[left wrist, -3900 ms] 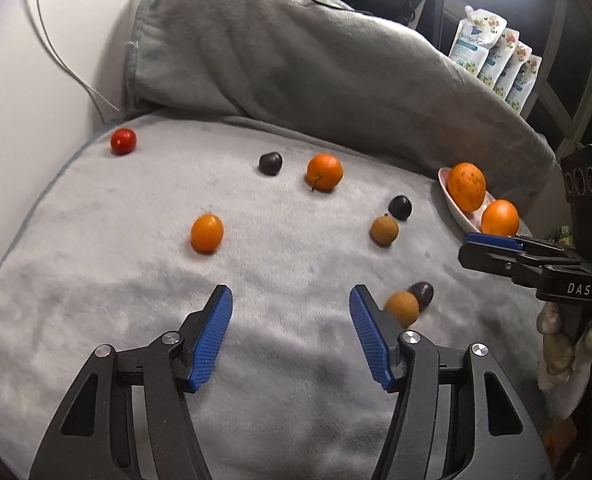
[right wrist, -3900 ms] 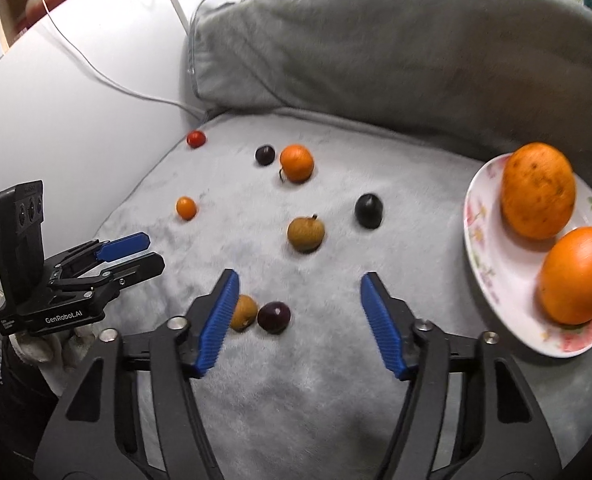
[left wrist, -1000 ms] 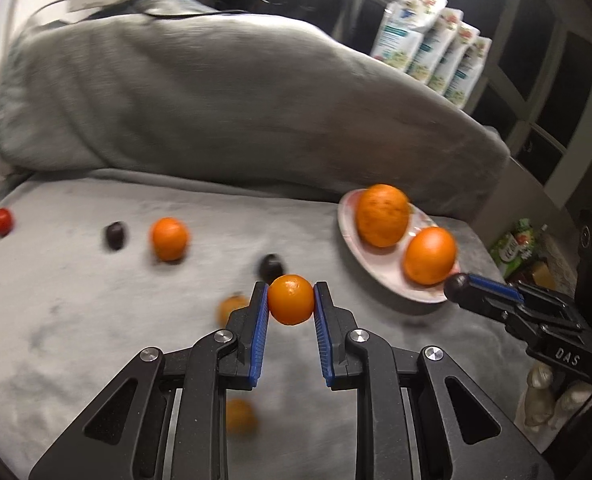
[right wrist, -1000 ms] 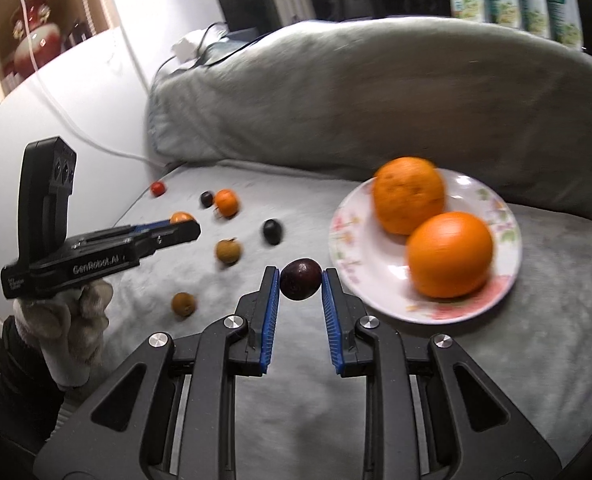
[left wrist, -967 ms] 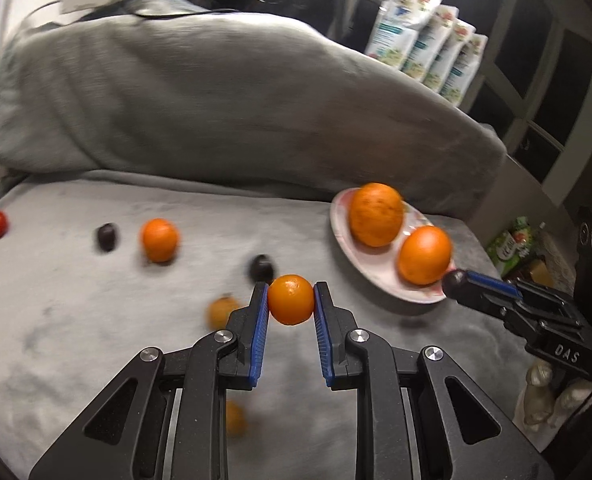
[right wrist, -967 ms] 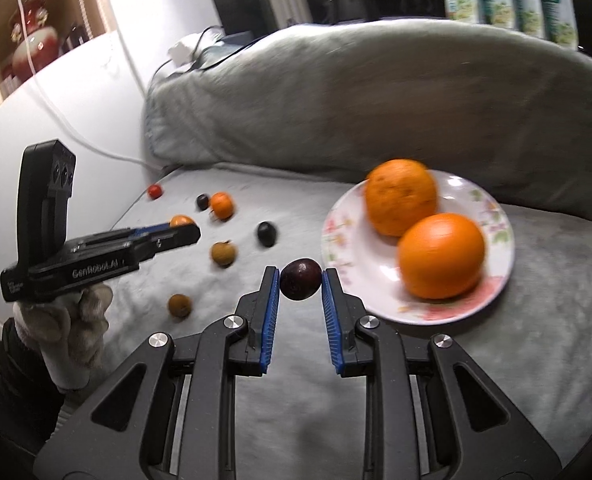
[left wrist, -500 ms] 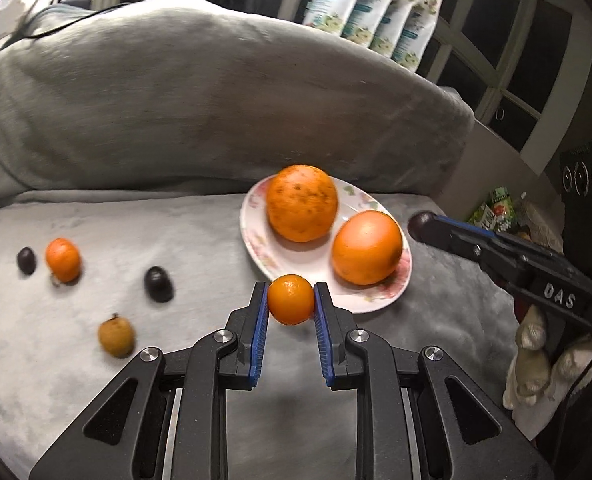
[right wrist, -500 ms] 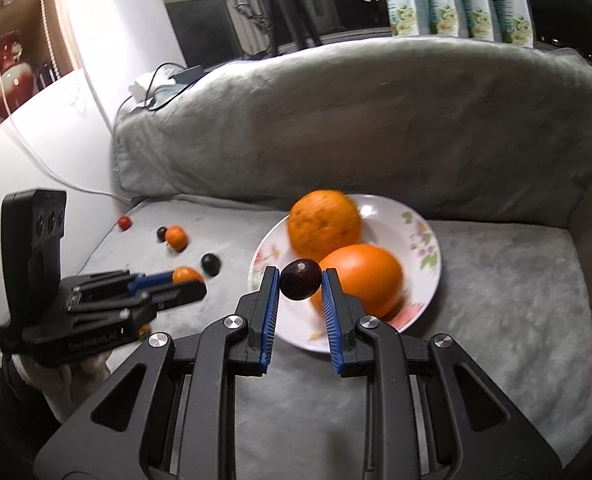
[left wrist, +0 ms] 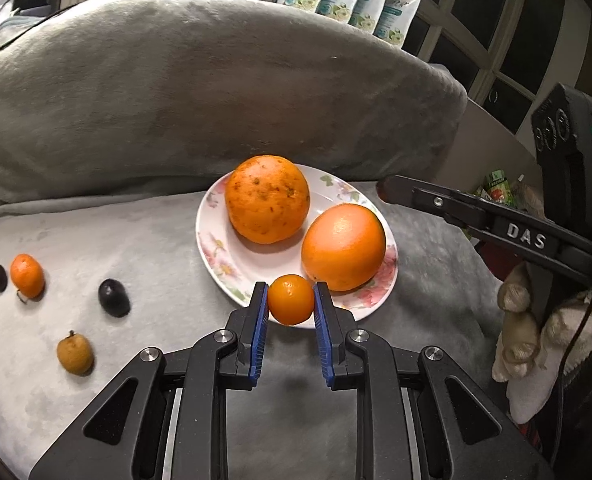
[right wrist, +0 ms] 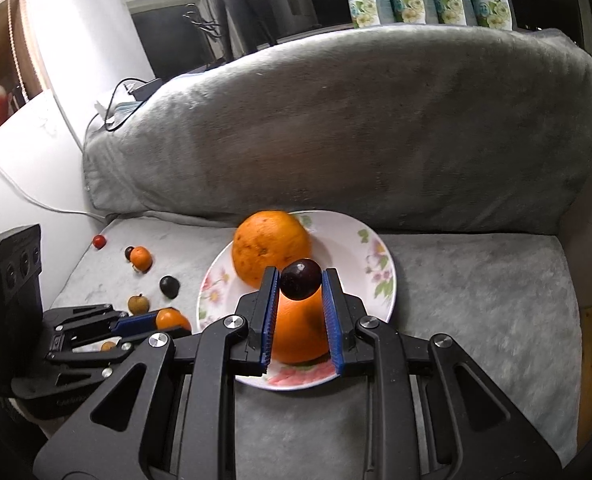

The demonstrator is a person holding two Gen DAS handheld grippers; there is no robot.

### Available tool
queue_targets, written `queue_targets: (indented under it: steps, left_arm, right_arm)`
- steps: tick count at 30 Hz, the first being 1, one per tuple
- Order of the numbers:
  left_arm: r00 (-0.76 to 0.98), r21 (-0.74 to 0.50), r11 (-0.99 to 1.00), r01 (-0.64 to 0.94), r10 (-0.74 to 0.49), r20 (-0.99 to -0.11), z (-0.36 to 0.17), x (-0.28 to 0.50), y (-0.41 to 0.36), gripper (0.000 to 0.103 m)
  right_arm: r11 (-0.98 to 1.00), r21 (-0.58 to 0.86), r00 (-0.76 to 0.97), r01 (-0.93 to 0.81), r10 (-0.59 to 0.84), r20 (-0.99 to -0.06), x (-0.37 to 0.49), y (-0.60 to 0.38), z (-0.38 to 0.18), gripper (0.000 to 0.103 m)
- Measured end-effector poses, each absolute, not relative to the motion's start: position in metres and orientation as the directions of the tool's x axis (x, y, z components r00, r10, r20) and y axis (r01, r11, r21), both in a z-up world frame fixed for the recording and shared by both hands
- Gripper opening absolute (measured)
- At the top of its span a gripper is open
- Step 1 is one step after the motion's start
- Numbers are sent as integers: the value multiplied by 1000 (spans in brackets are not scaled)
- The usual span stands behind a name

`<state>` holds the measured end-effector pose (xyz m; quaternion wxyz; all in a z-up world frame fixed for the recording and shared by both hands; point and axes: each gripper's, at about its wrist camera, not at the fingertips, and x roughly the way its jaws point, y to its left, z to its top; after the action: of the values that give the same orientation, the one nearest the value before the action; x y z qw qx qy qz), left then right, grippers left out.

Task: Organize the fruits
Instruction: 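Carry tangerine and plum over the floral plate and open both tools, then move the left tool to a dark plum while the right tool approaches a brown fruit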

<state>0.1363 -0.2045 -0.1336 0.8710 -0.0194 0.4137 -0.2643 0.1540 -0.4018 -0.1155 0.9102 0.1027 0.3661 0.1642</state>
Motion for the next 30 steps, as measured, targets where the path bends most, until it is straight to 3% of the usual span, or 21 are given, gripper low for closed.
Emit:
queue_targets:
  steps: [12,16,17,18,20,23,25,27,30]
  left_arm:
    - [521,-236,863,447,-466,-715,-135,141,-212,21]
    - [529,-231,863,448,-464,-711,-134,141,-213,30]
    - [530,-228,863,451,-464,-710,-134,141,-214,32]
    - [532,-226,864,450,-463,-709,-134,141,-214,42]
    - [536,-234,861,452,-471,-700,-132,140,-213,57]
    - [538,-236,857,457,-478,-695,-130,139,-212,62]
    - [541,-235,856,460,-480,-691,-129,137,-210,66]
    - [545,-229,856,463,-479,-689,-127,135,-210,74]
    - [549,-221,863,455,-467,-693,-126,132,-208,79]
  right_arm:
    - [919,335,661,-208,385,-644,169,-404,-122,23]
    - [921,330,663,-209,381,-645,170,-403,-122,24]
    - [921,328,663,-210,381,-644,171,-402,-122,32]
    - [921,328,665,-211,381,-642,171,-402,-121,44]
    - [921,330,675,-209,380,-633,170,-403,-120,57]
    - [920,333,685,-206,379,-622,169,-403,-117,59]
    - [921,334,689,-202,375,-620,168,-404,-116,67]
    - [923,333,701,-193,367,-612,166,-405,-114,85]
    - [924,336,718,-180,357,-598,164,-407,-111,97]
